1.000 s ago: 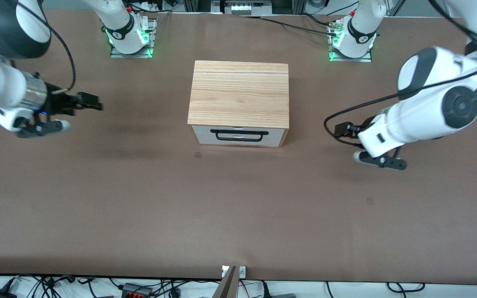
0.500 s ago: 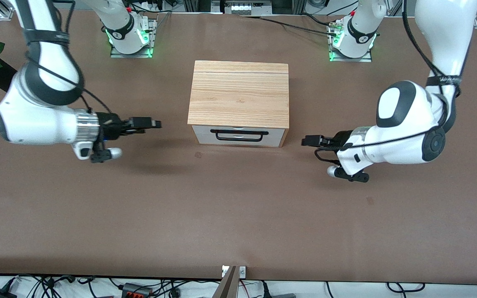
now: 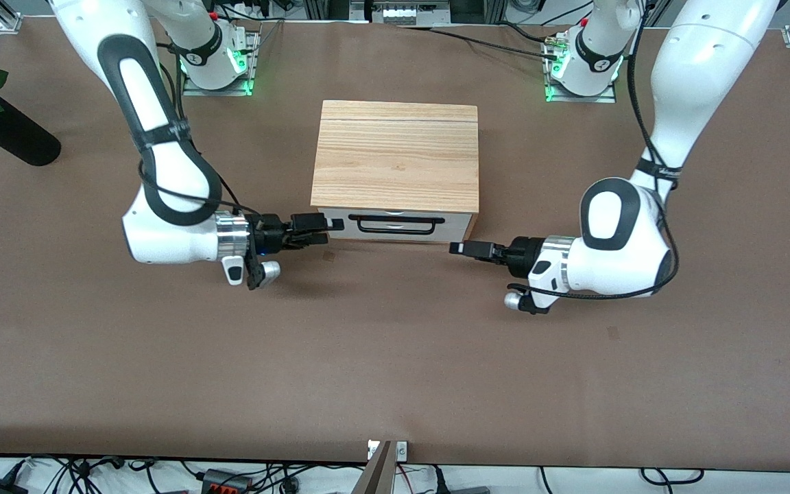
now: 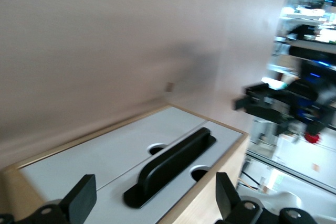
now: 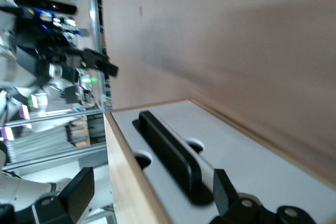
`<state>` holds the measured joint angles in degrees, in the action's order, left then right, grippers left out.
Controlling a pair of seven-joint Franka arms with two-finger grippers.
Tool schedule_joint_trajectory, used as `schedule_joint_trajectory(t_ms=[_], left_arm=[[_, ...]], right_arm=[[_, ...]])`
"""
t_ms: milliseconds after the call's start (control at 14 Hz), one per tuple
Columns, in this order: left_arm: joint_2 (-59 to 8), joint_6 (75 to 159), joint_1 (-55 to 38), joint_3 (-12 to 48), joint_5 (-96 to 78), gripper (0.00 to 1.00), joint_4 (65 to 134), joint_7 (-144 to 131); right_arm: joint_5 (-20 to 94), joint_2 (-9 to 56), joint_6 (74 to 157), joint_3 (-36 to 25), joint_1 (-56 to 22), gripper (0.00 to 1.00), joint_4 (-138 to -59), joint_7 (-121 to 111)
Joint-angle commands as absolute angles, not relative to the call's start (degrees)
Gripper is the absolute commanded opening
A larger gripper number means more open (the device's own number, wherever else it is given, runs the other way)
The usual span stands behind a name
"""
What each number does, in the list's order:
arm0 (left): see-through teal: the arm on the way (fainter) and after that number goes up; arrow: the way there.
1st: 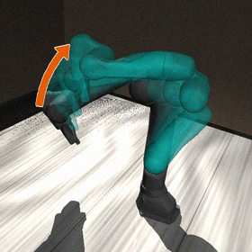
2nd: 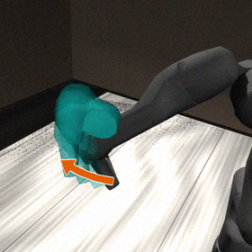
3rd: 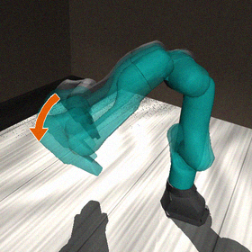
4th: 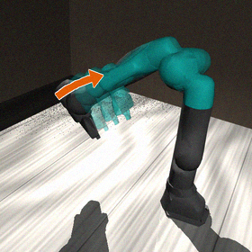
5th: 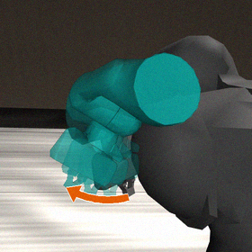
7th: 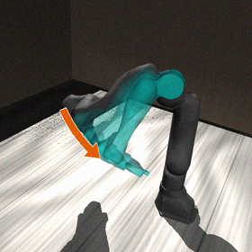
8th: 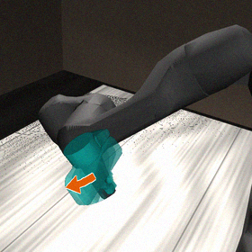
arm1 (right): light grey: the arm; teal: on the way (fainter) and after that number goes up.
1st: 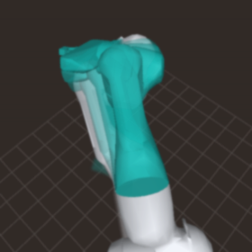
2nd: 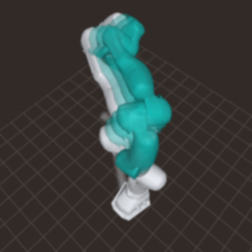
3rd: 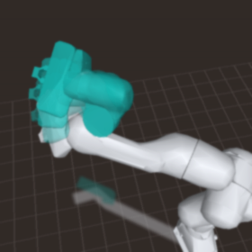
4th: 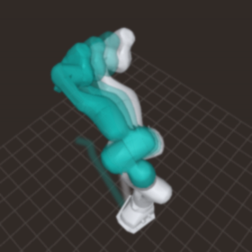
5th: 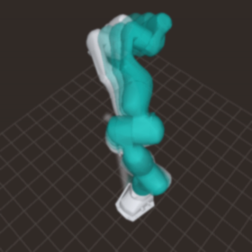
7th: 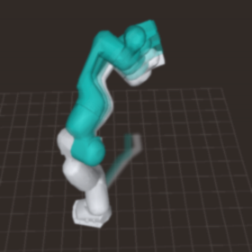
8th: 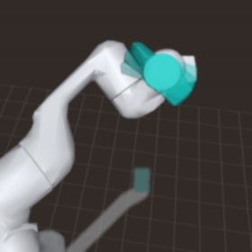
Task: Pull top drawer with both arms simultaneously
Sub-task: 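Move both grippers to the black drawer handle ends, then close both grippers on the black handle ends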
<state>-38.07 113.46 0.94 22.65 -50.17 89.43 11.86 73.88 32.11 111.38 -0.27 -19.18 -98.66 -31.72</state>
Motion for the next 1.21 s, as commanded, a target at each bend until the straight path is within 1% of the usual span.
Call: schedule_joint_trajectory(t_ms=[0,143,286,357,429,500,571,643,786,857,1000,1143], left_arm=[[-37.8,114.3,2.3,23.4,-59.5,1.00,94.6,22.6],[-38.7,114.0,2.2,23.4,-64.7,1.00,96.8,26.7],[-40.3,113.9,2.2,23.4,-65.0,0.99,96.8,27.4],[-40.9,113.9,2.1,23.4,-65.2,0.96,96.8,28.6],[-41.3,113.9,2.1,23.4,-65.7,0.95,96.9,29.9],[-42.0,113.7,2.1,23.4,-68.0,0.93,97.0,31.3],[-42.4,113.0,1.8,23.4,-69.6,0.84,97.1,32.9],[-42.6,112.8,1.8,23.4,-70.0,0.75,97.1,33.5],[-42.5,112.6,1.8,23.5,-70.0,0.58,97.6,33.5],[-42.5,112.6,1.8,23.5,-70.0,0.55,97.8,33.6],[-42.5,112.6,1.8,23.6,-70.7,0.47,98.1,33.5],[-42.5,112.7,1.8,24.7,-73.0,0.45,99.5,33.7]], right_arm=[[81.7,31.6,113.4,-0.6,-21.2,1.00,-101.9,-37.7],[87.7,31.7,112.9,-0.5,-21.3,1.00,-104.6,-42.9],[89.4,32.0,112.8,-0.5,-21.3,1.00,-106.6,-46.5],[89.4,32.3,112.6,-0.5,-21.3,1.00,-107.2,-47.6],[89.5,32.3,112.6,-0.2,-21.3,1.00,-107.8,-47.7],[89.5,32.3,112.6,0.1,-21.1,0.94,-108.1,-47.8],[89.5,32.3,112.2,0.1,-21.2,0.88,-108.2,-47.8],[89.5,32.4,112.0,0.1,-21.2,0.77,-108.2,-47.7],[89.5,32.6,110.6,0.2,-21.1,0.59,-108.2,-47.7],[89.6,33.5,108.5,0.2,-20.7,0.51,-108.1,-47.7],[93.2,34.6,104.6,0.1,-20.3,0.51,-108.2,-48.6],[94.0,35.2,104.8,0.1,-20.4,0.51,-108.0,-50.4]])
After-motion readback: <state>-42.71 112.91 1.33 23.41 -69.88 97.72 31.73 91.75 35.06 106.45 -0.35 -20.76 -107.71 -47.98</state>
